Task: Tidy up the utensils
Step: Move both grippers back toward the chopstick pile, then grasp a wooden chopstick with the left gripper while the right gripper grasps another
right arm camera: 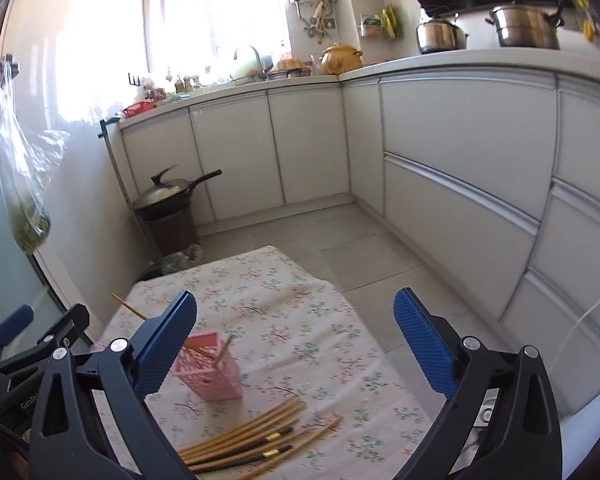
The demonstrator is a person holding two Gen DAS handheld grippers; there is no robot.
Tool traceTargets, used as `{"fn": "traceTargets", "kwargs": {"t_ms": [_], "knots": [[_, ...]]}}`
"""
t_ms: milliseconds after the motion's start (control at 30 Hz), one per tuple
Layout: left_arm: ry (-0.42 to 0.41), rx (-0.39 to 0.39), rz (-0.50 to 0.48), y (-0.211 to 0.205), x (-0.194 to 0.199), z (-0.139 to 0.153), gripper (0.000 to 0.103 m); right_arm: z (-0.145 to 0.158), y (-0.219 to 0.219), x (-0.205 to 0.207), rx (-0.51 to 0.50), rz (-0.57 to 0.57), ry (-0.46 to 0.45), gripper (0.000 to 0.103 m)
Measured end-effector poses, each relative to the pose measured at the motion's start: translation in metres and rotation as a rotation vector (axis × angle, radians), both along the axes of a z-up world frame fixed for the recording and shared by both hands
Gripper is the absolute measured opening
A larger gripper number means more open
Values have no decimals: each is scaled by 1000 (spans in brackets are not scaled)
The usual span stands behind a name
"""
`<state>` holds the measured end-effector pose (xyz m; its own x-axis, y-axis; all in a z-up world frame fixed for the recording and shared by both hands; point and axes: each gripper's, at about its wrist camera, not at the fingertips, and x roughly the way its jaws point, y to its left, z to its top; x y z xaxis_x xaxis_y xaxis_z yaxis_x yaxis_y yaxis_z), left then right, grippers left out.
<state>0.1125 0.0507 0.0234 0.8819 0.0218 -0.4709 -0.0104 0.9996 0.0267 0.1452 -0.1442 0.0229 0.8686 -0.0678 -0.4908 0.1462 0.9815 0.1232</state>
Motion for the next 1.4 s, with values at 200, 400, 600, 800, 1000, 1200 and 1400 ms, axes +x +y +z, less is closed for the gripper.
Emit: {"fn": "traceTargets", "kwargs": {"t_ms": [200, 400, 600, 800, 1000, 1200, 1400], "knots": [[5, 28, -18, -11, -18, -7, 96, -8, -4, -25, -61, -46, 35, 96], [71, 52, -72, -21, -21, -20, 96, -25, -15, -56, -98, -79, 74, 96], [384, 40, -229, -38, 17, -74, 96, -59, -49, -95, 51, -50, 197, 96], [675, 103, -377, -85, 36, -141, 96, -105, -67, -111, 137, -31, 373, 96], [719, 261, -470, -143, 49, -184, 94, -103, -86, -120, 207, -66, 352, 96], [745, 308, -545, -181, 77, -215, 74, -110, -97, -116, 267, -72, 389, 96], [810, 276, -552, -196, 103, -237, 40, -125, -111, -110, 365, -96, 458, 96]]}}
